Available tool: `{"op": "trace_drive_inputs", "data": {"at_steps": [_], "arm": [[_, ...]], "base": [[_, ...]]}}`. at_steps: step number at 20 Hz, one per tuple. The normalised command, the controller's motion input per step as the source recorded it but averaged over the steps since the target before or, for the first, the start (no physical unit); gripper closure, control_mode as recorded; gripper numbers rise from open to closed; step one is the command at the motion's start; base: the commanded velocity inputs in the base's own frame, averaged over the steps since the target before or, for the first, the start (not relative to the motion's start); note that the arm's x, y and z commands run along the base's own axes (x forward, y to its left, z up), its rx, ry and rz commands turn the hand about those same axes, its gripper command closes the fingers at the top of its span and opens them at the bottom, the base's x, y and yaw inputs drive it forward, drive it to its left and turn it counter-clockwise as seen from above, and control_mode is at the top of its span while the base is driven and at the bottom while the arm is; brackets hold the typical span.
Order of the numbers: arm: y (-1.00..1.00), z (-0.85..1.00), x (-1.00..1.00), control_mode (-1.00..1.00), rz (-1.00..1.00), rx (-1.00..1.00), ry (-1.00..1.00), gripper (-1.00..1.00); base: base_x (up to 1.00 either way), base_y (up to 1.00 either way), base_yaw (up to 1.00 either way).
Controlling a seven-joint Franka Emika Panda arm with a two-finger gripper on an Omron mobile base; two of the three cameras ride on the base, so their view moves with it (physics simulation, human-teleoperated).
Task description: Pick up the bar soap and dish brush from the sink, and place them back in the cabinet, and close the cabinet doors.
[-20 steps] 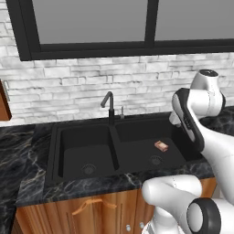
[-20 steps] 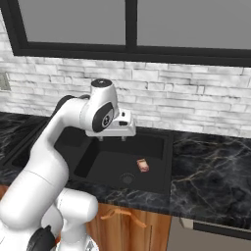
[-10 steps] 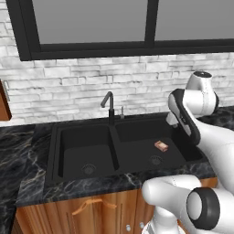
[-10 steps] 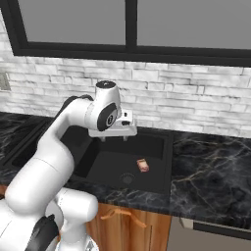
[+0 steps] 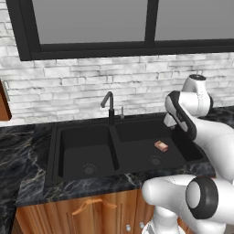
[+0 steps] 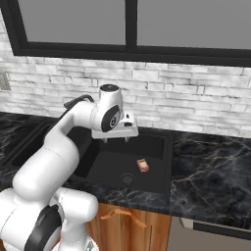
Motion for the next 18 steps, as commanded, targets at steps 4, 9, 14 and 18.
{"op": "trace_drive_inputs", "data": {"at_steps": [4, 9, 14, 18], "arm": [[-0.04, -0.19, 0.18, -1.0, 0.0, 0.0, 0.0, -1.0], [-0.09, -0.21, 0.16, -1.0, 0.0, 0.0, 0.0, -1.0], [-0.09, -0.24, 0.19, -1.0, 0.0, 0.0, 0.0, -1.0], [-0.1, -0.2, 0.17, -1.0, 0.0, 0.0, 0.0, -1.0]], "base": [[0.0, 0.0, 0.0], [0.0, 0.0, 0.0], [0.0, 0.0, 0.0], [0.0, 0.0, 0.0]]}}
